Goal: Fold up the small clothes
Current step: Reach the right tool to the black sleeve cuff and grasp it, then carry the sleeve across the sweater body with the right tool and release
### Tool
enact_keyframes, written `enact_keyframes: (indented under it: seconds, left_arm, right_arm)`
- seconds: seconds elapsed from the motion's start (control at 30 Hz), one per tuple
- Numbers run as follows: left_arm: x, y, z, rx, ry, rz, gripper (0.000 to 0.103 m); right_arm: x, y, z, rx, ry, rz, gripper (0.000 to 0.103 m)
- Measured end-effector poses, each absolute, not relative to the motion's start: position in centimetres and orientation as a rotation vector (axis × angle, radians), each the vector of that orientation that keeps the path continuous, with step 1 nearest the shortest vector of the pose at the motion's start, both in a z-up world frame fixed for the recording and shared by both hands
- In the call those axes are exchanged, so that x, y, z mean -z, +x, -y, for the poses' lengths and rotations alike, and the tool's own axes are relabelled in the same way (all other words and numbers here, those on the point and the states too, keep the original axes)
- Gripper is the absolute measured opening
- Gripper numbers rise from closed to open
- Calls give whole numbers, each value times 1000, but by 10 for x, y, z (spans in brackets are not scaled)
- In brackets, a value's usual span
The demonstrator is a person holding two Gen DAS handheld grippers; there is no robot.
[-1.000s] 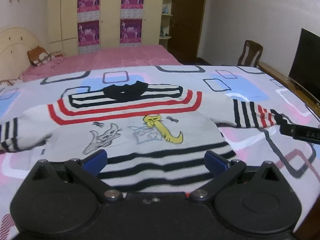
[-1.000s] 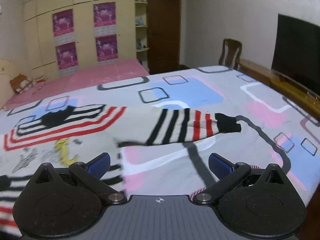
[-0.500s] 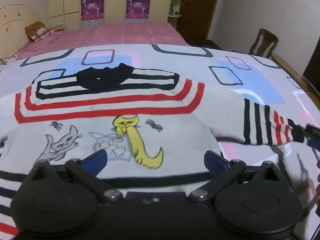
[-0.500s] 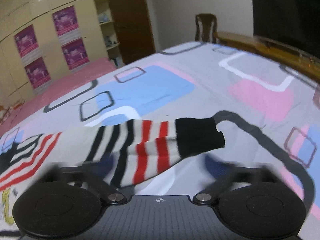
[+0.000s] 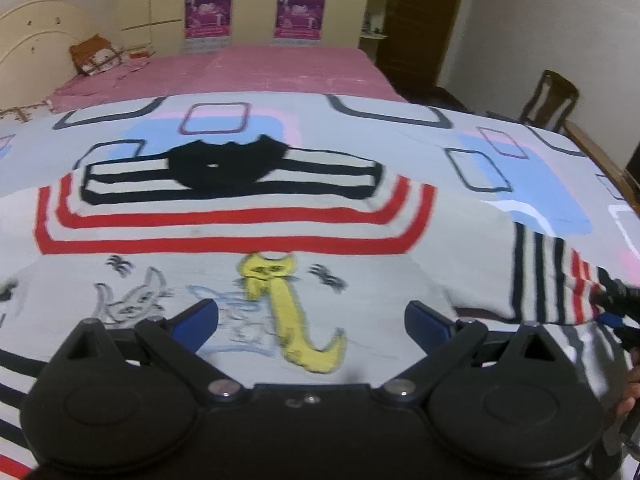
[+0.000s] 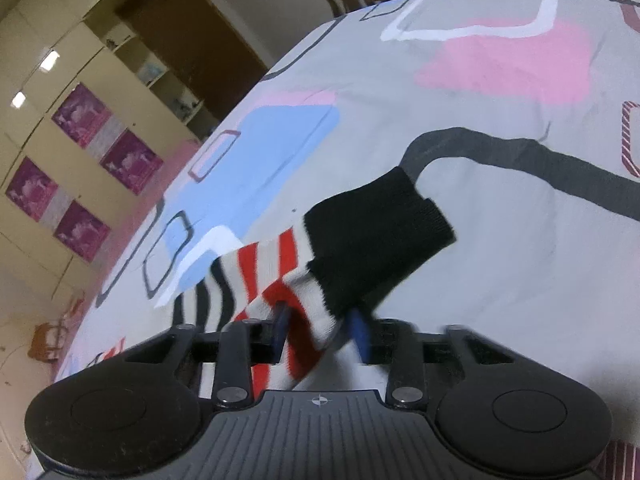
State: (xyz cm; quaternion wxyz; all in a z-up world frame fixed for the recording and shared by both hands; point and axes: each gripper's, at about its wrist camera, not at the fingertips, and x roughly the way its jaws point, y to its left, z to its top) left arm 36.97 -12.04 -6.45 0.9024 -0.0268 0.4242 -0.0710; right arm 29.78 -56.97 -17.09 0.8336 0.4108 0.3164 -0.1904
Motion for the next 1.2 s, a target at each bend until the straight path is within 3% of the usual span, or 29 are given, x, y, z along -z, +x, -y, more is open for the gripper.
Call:
enact_keyframes:
  seconds: [0.17,0.27,0.53,0.83,1.0,1.07,1.1,1.13,1.2]
  left_arm:
    - [71,381,86,94,-47,-920,96]
    - [76,383,59,71,-64,-923,87]
    - [85,385,-15,76,-145,-893,79]
    - [84,376,-98,45,-270,-856,76]
    - [91,380,-114,82,-316,-863,76]
    - [94,385,-110,119,-327,-869,79]
    - [95,386,-107,137,-327,-868,83]
    - [95,388,-104,161,-327,-864,84]
    - [98,395,-89,214,-329,-864,84]
  right_arm:
    - [159,305,560,417,736,-680,7]
    - [131,315,533,370,597,-637,7]
    - [72,350,380,24,314,-597,7]
    - [90,369,182,-339,63,-698,6]
    - [123,370,139,-390,-6,-772,7]
    - [121,364,139,-372,-7,-758,18]
    - [119,361,139,-365,-11,-753,52]
    - [115,356,140,-347,-23,-728,76]
    - [108,347,148,-359,-16,-687,75]
